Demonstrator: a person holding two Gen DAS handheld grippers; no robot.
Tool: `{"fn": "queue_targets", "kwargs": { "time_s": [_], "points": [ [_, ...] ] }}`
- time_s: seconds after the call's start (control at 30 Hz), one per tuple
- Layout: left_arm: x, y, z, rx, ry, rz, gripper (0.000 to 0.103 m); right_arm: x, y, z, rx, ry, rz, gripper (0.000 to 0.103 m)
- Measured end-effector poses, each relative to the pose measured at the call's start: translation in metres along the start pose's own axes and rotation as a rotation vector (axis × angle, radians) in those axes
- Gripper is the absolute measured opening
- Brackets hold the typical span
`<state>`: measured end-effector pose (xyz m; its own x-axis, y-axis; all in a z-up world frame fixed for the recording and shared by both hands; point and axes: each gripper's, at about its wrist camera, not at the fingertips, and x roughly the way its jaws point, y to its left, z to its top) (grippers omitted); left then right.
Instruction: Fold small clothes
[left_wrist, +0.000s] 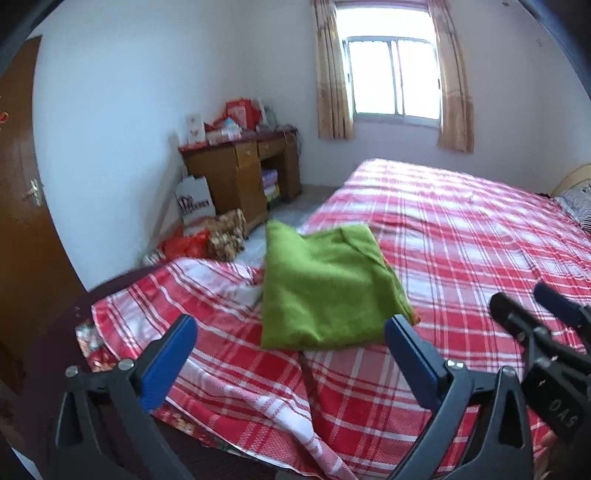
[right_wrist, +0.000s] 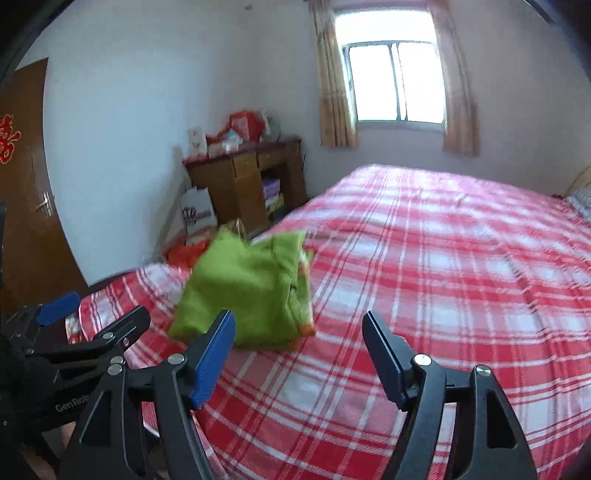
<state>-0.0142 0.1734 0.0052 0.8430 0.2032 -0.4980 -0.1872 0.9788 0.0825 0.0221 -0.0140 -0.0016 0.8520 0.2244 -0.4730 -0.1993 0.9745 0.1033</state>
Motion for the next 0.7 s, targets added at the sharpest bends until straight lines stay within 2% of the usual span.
{"fn": "queue_targets", "kwargs": {
  "time_s": [0.1, 0.3, 0.43, 0.7],
  "points": [
    [-0.014, 0.0, 0.005, -0.008, -0.045, 0.002, 0.103, -0.023, 0.0, 0.01, 0.003, -0.08, -0.014, 0.081],
    [-0.041, 0.002, 0.014, -0.024, -0.121, 0.005, 0.103, -0.057, 0.001, 0.022, 0.014, -0.182, -0.011, 0.083],
    [-0.055, 0.001, 0.017, -0.019, -0.164, 0.014, 0.103, -0.07, 0.002, 0.025, 0.015, -0.224, -0.013, 0.084],
    [-0.058, -0.004, 0.015, 0.002, -0.18, 0.014, 0.103, -0.081, -0.002, 0.023, 0.038, -0.261, -0.021, 0.084]
  ]
}}
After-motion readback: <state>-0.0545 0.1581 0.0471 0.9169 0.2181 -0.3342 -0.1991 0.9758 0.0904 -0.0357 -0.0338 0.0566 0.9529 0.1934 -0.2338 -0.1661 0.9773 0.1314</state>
